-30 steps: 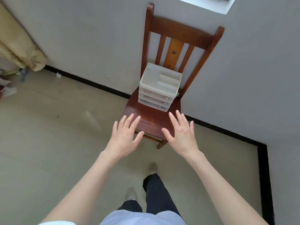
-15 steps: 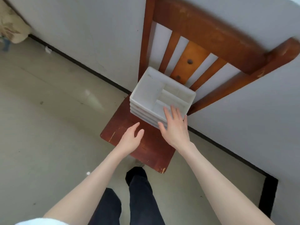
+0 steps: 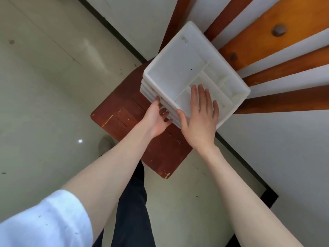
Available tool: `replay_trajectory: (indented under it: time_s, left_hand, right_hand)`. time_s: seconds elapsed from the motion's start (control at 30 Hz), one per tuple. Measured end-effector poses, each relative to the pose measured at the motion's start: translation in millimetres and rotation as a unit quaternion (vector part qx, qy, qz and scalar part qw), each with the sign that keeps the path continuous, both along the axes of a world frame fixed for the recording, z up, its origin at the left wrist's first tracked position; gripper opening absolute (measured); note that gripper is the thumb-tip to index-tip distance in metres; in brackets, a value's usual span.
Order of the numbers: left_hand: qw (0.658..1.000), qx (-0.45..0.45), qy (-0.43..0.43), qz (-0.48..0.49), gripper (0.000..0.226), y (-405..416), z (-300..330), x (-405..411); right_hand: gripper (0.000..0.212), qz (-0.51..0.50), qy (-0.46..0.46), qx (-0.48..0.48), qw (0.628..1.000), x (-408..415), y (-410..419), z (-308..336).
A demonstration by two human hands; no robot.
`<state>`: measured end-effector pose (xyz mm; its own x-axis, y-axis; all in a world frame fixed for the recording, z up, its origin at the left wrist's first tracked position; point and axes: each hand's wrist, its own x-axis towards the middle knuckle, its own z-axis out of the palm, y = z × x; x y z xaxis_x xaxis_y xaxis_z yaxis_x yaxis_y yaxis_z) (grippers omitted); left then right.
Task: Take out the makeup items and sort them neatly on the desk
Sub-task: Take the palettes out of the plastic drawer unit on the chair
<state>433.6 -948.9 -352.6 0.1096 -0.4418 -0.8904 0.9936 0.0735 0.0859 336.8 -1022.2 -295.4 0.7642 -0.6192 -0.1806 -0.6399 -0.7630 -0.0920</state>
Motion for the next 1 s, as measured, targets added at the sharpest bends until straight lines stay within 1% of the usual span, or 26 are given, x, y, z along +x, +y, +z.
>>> replay_trajectory:
  time_s: [0.13,0.33,0.5,0.67,1.0]
  left_hand:
    - [1.0,-0.01,0.007,0.005,0.047,1,-6,2]
    - [1.0,0.0,-0.009,-0.027,0.041,15,-10,1]
    - [0.999,0.014,-0.019,-0.046,0.052,51,-14,-5]
    - [0.997,0.038,-0.018,-0.059,0.054,84,-15,-17]
    - [0.995,0.048,-0.016,-0.088,0.058,102,-7,-19]
  right_hand:
    - [0.067,-0.002,0.0,0.001,1.0,1,2,0]
    - [0.066,-0.006,0.006,0.006,1.0,2,2,4]
    - [0.066,-0.01,0.028,0.004,1.0,4,5,9]
    - [0.067,-0.023,0.047,0.009,0.999,6,8,14]
    - [0.065,-0.069,0.066,-0.001,0.995,11,23,21]
